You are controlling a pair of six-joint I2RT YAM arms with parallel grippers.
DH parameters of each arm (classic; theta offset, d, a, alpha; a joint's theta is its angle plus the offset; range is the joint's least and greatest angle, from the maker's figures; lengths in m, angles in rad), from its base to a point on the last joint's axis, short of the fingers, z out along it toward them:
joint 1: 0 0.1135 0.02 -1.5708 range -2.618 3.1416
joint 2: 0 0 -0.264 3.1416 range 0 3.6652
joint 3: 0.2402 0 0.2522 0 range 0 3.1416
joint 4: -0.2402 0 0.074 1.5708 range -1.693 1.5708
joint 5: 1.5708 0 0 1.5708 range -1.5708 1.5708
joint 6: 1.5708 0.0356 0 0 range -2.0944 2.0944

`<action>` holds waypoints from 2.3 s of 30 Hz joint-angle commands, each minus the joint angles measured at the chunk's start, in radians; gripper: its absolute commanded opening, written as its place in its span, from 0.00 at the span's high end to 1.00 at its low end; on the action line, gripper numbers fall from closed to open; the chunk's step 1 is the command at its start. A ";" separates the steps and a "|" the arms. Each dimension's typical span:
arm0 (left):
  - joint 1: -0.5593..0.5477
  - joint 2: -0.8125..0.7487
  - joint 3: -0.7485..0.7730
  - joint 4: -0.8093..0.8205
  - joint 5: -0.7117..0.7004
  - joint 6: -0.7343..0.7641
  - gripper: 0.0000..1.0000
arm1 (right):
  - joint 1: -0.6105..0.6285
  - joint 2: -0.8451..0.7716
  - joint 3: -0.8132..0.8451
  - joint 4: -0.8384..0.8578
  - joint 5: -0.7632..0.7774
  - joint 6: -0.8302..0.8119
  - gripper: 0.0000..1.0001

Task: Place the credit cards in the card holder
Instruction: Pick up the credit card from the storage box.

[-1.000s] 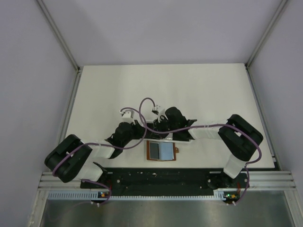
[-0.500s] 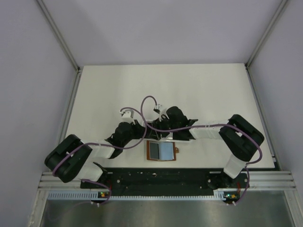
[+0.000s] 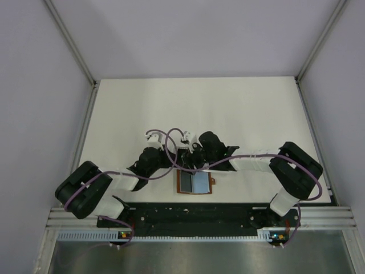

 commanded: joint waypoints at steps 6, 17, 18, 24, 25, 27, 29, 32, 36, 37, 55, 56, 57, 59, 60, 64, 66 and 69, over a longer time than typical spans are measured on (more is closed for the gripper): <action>0.000 0.013 0.048 0.088 0.031 -0.020 1.00 | 0.033 -0.072 0.010 0.019 0.000 -0.100 0.42; 0.000 0.012 0.039 0.091 0.028 -0.025 1.00 | 0.080 -0.009 0.048 -0.039 0.097 -0.163 0.47; 0.000 0.012 0.039 0.089 0.028 -0.023 1.00 | 0.082 -0.004 0.051 -0.042 0.106 -0.166 0.47; -0.001 0.013 0.039 0.093 0.026 -0.025 1.00 | 0.096 0.010 0.060 -0.061 0.184 -0.173 0.52; 0.000 0.015 0.037 0.093 0.026 -0.025 1.00 | 0.097 0.011 0.060 -0.061 0.194 -0.173 0.55; 0.000 0.019 0.039 0.094 0.028 -0.025 1.00 | 0.097 0.010 0.060 -0.062 0.201 -0.170 0.60; 0.000 0.019 0.037 0.096 0.029 -0.025 1.00 | 0.099 0.014 0.060 -0.062 0.214 -0.164 0.64; 0.000 0.021 0.036 0.096 0.029 -0.027 1.00 | 0.097 0.016 0.060 -0.061 0.229 -0.144 0.71; -0.001 0.019 0.034 0.093 0.026 -0.027 1.00 | 0.097 0.007 0.059 -0.047 0.218 -0.115 0.76; -0.001 0.019 0.034 0.091 0.026 -0.025 1.00 | 0.097 0.002 0.059 -0.044 0.211 -0.114 0.77; 0.002 -0.057 0.071 -0.096 -0.121 -0.016 1.00 | 0.030 -0.030 0.025 0.004 0.260 -0.011 1.00; 0.002 -0.062 0.073 -0.102 -0.126 -0.016 1.00 | 0.027 -0.035 0.021 0.004 0.264 -0.015 1.00; 0.002 -0.066 0.073 -0.105 -0.129 -0.014 1.00 | 0.022 -0.042 0.017 0.002 0.269 -0.020 1.00; 0.002 -0.066 0.076 -0.115 -0.138 -0.013 0.99 | 0.017 -0.052 0.011 -0.004 0.281 -0.023 1.00; 0.002 -0.069 0.076 -0.118 -0.139 -0.013 0.98 | 0.014 -0.058 0.005 -0.004 0.284 -0.023 1.00; 0.008 -0.076 0.077 -0.125 -0.144 -0.011 0.89 | -0.007 -0.081 -0.019 0.008 0.292 -0.011 1.00; 0.008 -0.077 0.080 -0.131 -0.146 -0.011 0.81 | -0.022 -0.087 -0.029 0.022 0.283 0.011 1.00; 0.009 -0.089 0.086 -0.142 -0.146 -0.008 0.70 | -0.047 -0.082 -0.038 0.050 0.257 0.055 1.00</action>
